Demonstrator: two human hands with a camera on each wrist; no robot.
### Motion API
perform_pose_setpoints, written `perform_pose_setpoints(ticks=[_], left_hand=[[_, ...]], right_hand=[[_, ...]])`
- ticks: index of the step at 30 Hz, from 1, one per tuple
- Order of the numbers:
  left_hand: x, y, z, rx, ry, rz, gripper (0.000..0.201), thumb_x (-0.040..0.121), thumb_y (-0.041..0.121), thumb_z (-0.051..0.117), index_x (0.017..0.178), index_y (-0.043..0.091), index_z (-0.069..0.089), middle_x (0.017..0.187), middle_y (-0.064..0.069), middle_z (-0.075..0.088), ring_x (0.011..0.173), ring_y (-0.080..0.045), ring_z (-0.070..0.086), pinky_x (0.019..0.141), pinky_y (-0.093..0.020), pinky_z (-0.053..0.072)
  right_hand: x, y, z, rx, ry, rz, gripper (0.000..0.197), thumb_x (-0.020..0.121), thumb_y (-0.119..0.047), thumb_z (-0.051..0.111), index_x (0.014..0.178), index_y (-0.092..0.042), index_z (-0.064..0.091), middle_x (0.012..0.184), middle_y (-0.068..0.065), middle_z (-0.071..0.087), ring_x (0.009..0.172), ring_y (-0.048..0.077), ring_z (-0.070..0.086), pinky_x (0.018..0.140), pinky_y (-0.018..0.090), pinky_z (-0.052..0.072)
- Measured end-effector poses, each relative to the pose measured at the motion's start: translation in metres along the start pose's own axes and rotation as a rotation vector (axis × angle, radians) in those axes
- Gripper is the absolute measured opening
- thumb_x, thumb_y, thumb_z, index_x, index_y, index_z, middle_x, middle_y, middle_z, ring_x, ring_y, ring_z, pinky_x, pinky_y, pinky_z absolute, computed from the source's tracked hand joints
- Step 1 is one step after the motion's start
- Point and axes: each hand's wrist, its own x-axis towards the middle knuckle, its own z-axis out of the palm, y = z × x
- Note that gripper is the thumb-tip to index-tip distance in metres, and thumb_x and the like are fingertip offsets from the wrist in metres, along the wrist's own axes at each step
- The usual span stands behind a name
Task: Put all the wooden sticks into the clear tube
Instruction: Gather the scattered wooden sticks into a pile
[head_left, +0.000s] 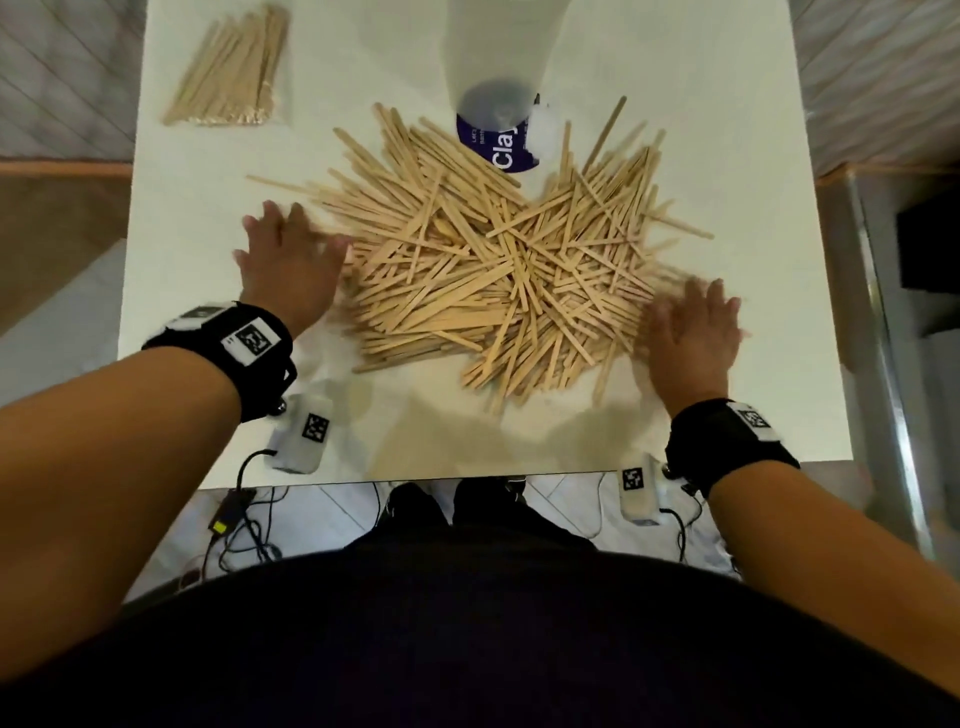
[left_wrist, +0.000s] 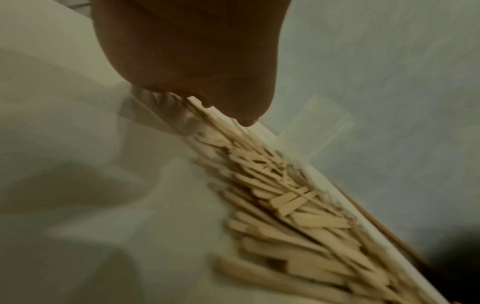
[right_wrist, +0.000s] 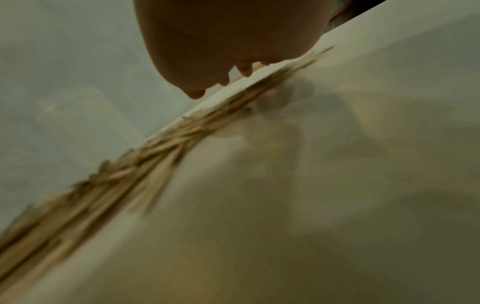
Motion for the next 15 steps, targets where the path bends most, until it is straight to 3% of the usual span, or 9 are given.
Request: perform_pose_setpoints(ticks=[2,5,8,10,13,15], left_hand=[[0.006,-0.005,0.006,0.038,-0.052,0.044,0.096,0.075,0.073,-0.005,0.149,0.02,0.025,0.16,-0.01,0.003,0.145,-0.036,-0.006,0.11,-0.067,0.005],[-0.008,0.029,0.005,-0.085,-0.051,0.087,0.075,0.095,0.06,0.02,0.152,0.013,0.013,0.16,-0.011,-0.002,0.146,-0.034,-0.008,0.114,-0.058,-0.002],[-0.019,0.056,0.013,-0.172,-0.096,0.132,0.07,0.098,0.054,0.02,0.153,0.013,0.008,0.16,-0.009,-0.009,0.146,-0.033,-0.014,0.115,-0.057,-0.007],[-0.028,0.067,0.011,-0.329,-0.143,0.126,0.071,0.099,0.055,0.02,0.153,0.015,0.002,0.16,-0.006,-0.012,0.146,-0.027,-0.016,0.116,-0.048,-0.011],[-0.038,0.063,-0.003,-0.418,-0.2,0.182,0.077,0.095,0.06,0.028,0.153,0.02,-0.004,0.16,0.001,-0.015,0.147,-0.016,-0.012,0.118,-0.037,-0.004],[-0.04,0.043,-0.012,-0.291,-0.237,0.27,0.087,0.091,0.062,0.04,0.152,0.021,-0.005,0.16,0.002,-0.016,0.147,-0.015,-0.012,0.119,-0.04,0.0]], right_hand=[[-0.011,0.004,0.009,-0.031,-0.026,0.005,0.059,0.099,-0.045,0.032,0.15,-0.018,0.025,0.161,0.009,0.008,0.148,0.032,0.0,0.118,0.05,-0.001],[-0.014,-0.014,0.024,-0.064,-0.023,-0.03,0.061,0.099,-0.045,0.03,0.152,-0.019,0.017,0.161,0.009,0.003,0.148,0.031,-0.004,0.118,0.049,-0.003],[-0.018,-0.04,0.035,-0.082,-0.044,-0.095,0.06,0.1,-0.043,0.027,0.154,-0.021,0.01,0.162,0.006,-0.001,0.148,0.027,-0.006,0.117,0.046,-0.007],[-0.021,-0.047,0.036,-0.073,-0.095,-0.152,0.06,0.101,-0.043,0.026,0.154,-0.022,0.008,0.162,0.003,-0.003,0.148,0.025,-0.008,0.118,0.045,-0.007],[-0.024,-0.046,0.019,-0.007,-0.172,-0.203,0.063,0.101,-0.046,0.03,0.154,-0.021,0.009,0.162,0.005,-0.001,0.148,0.026,-0.004,0.12,0.045,0.0],[-0.028,-0.04,0.001,-0.027,-0.193,-0.254,0.07,0.097,-0.05,0.041,0.153,-0.019,0.014,0.161,0.008,0.003,0.148,0.028,0.001,0.12,0.045,0.006]])
